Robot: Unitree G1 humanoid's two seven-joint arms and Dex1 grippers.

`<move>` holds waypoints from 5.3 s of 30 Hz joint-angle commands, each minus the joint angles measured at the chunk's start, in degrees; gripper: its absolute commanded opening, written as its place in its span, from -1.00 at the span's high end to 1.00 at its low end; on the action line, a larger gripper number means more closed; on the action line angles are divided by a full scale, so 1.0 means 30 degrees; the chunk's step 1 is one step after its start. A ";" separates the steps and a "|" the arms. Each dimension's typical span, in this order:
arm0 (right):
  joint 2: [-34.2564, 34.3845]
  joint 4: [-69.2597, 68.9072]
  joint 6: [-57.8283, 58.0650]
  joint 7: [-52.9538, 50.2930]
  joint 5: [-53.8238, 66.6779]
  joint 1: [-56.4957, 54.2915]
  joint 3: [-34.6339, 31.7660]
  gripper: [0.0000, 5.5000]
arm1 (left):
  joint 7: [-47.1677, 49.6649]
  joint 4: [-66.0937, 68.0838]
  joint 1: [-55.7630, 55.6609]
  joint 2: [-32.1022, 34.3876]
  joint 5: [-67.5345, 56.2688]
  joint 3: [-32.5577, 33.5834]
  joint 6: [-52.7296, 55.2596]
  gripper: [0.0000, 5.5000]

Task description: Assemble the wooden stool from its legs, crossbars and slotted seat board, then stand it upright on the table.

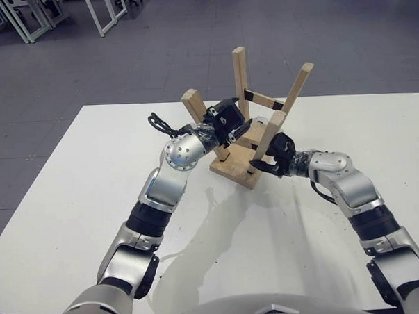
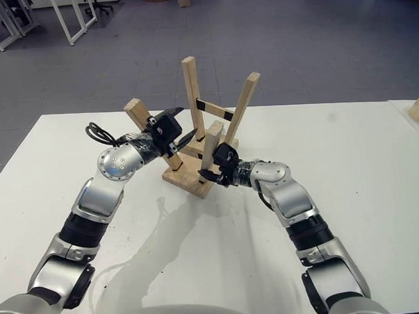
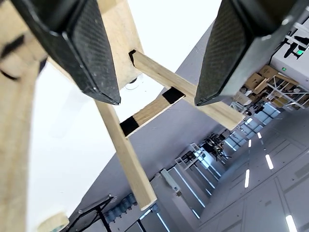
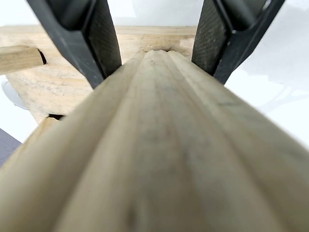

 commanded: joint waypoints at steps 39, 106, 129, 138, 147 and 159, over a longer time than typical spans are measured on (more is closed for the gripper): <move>-0.1510 0.4928 0.1020 -0.1336 -0.4136 -0.0299 0.4146 0.26 | -0.1099 0.5504 0.0736 0.0361 0.4359 -0.3402 -0.0840 -0.03; -0.1600 -0.5174 -0.2234 -0.0049 0.2079 0.0329 -0.3379 -0.26 | -0.1693 -0.3513 0.5134 0.2176 -0.5971 0.5889 -0.3725 -0.03; -0.1360 -1.2407 0.4700 0.1376 0.9389 -0.1660 -0.5920 -0.26 | -0.9450 -0.2013 0.3905 0.6400 -1.0125 0.5778 -0.0282 -0.03; -0.4838 -0.8113 0.3892 0.3046 0.9454 -0.2586 -0.8908 -0.26 | -1.1556 -0.1090 0.3215 0.5905 -1.1793 0.5120 0.1073 -0.03; -0.6208 -0.0770 0.0717 0.6408 0.7080 -0.2018 -0.8644 -0.27 | -1.2555 0.1175 0.1194 0.4805 -1.2008 0.4550 0.1269 0.09; -0.5532 0.9106 -0.3400 1.4471 0.3924 -0.6422 -0.5255 -0.27 | -1.5046 0.3153 -0.0103 0.5091 -1.2589 0.4460 0.2086 0.61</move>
